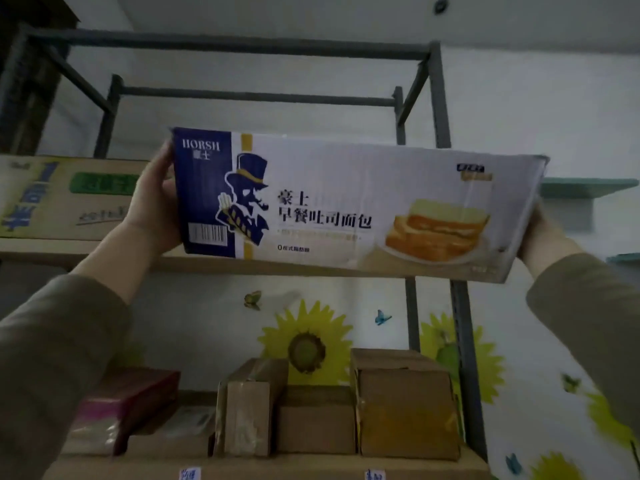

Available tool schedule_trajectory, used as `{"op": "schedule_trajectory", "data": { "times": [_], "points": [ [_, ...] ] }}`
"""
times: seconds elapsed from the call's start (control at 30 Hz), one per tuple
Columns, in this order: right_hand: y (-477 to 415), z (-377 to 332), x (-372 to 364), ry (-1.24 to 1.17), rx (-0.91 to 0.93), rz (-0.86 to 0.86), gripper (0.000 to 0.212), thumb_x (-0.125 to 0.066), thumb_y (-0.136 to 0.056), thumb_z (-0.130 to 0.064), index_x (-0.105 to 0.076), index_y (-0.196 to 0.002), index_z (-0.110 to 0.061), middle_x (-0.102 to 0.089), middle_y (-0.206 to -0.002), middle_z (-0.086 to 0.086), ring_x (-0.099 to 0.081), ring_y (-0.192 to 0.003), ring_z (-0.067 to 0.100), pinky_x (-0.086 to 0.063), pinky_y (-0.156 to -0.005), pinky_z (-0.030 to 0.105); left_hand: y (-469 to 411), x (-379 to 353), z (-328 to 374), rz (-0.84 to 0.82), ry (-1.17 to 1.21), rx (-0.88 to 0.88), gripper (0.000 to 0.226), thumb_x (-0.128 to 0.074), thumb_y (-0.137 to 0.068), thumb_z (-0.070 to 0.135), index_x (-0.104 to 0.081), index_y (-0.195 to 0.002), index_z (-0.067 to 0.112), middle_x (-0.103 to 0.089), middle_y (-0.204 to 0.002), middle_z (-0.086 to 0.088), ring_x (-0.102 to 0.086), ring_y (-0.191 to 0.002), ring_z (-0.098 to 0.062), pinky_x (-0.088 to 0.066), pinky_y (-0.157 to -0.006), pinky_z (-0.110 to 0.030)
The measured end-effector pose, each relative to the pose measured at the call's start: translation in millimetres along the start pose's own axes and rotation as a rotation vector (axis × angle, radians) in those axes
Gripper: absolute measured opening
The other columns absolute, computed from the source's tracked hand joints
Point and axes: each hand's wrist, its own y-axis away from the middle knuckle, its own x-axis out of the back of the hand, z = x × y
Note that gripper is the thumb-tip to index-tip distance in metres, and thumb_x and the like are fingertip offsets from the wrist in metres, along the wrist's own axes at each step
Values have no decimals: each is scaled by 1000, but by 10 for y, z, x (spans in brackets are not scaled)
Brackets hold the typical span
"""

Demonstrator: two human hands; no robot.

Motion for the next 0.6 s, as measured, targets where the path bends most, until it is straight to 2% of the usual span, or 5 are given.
{"op": "schedule_trajectory", "data": {
  "times": [0.1,0.23,0.37,0.5,0.6],
  "points": [
    [-155,136,-46,43,17,100,51,-28,-101,-29,-42,-53,-21,-45,-33,-9,-43,-27,5,-35,-32,11,-246,78,-160,-59,-80,-27,53,-39,-83,68,-76,-89,30,-73,-101,5,-72,-87,-16,-59,-65,-33],
    [-466,389,51,68,-11,106,39,-33,-99,-35,-43,-64,-22,-53,-40,-7,-51,-33,7,-41,-36,12,-640,298,-475,-96,-147,13,64,-82,-39,59,-71,-93,26,-74,-86,6,-71,-73,-12,-58,-63,-29],
    [-731,605,205,93,-27,111,37,-37,-95,-48,-64,-93,-23,-68,-66,-4,-64,-62,13,-53,-50,20,-929,295,-651,46,-212,67,30,-57,-82,52,-64,-95,26,-73,-79,6,-70,-70,-15,-56,-72,-36],
    [-932,736,217,36,-39,106,34,-34,-96,-44,-60,-85,-25,-64,-67,-3,-62,-61,13,-53,-50,20,-1089,271,-672,154,-222,122,62,-67,-70,61,-60,-118,21,-73,-100,0,-71,-79,-18,-56,-72,-37],
    [-974,769,133,20,-9,66,41,-34,-95,-48,-67,-97,-24,-70,-82,1,-67,-76,17,-56,-59,24,-1152,236,-707,317,-271,90,67,-72,-67,58,-56,-113,13,-70,-96,-2,-69,-78,-19,-55,-69,-35]
  ]
}}
